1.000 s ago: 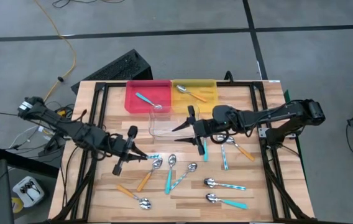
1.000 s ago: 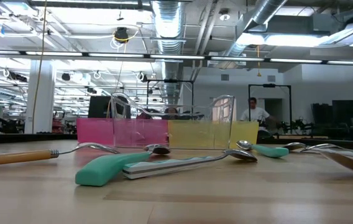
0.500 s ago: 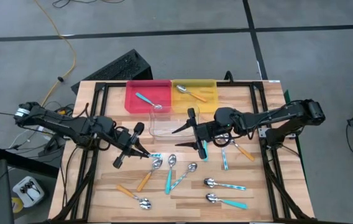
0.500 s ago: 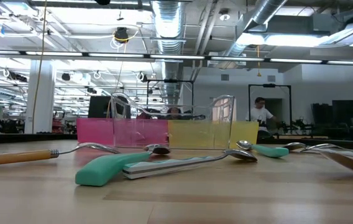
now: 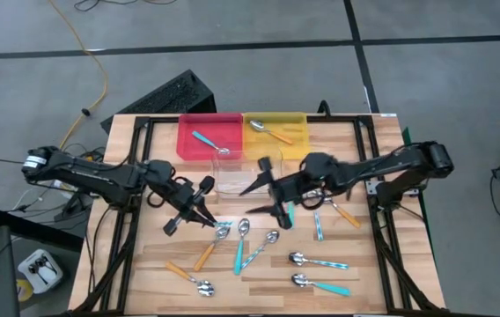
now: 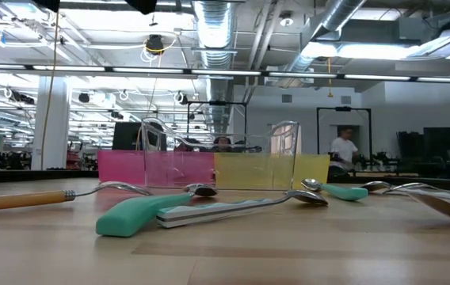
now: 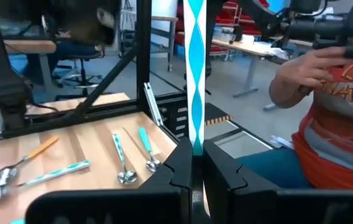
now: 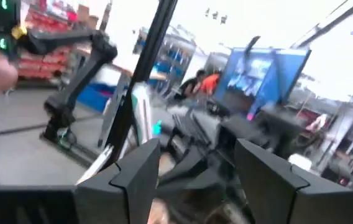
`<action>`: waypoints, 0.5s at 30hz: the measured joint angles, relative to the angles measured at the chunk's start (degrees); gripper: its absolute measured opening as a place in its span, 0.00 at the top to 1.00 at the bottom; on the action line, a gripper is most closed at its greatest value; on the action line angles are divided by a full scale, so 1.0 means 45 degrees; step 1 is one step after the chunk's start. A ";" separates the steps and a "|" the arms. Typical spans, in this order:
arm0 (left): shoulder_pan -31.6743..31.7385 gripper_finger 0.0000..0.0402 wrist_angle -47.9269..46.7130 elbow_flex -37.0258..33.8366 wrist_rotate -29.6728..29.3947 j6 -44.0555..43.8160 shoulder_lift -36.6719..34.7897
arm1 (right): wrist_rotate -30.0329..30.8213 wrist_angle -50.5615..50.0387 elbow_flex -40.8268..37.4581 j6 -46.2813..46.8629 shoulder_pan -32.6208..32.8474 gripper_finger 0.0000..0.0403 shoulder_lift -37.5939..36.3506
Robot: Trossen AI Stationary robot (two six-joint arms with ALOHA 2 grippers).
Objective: Sort silverware by color (type)
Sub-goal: Put the green patterned spoon into the transparent bin
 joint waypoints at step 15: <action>0.0523 0.99 0.0585 0.0000 0.1714 -0.0185 0.0445 | -0.1422 0.0148 0.1961 0.0763 0.0092 0.42 0.2368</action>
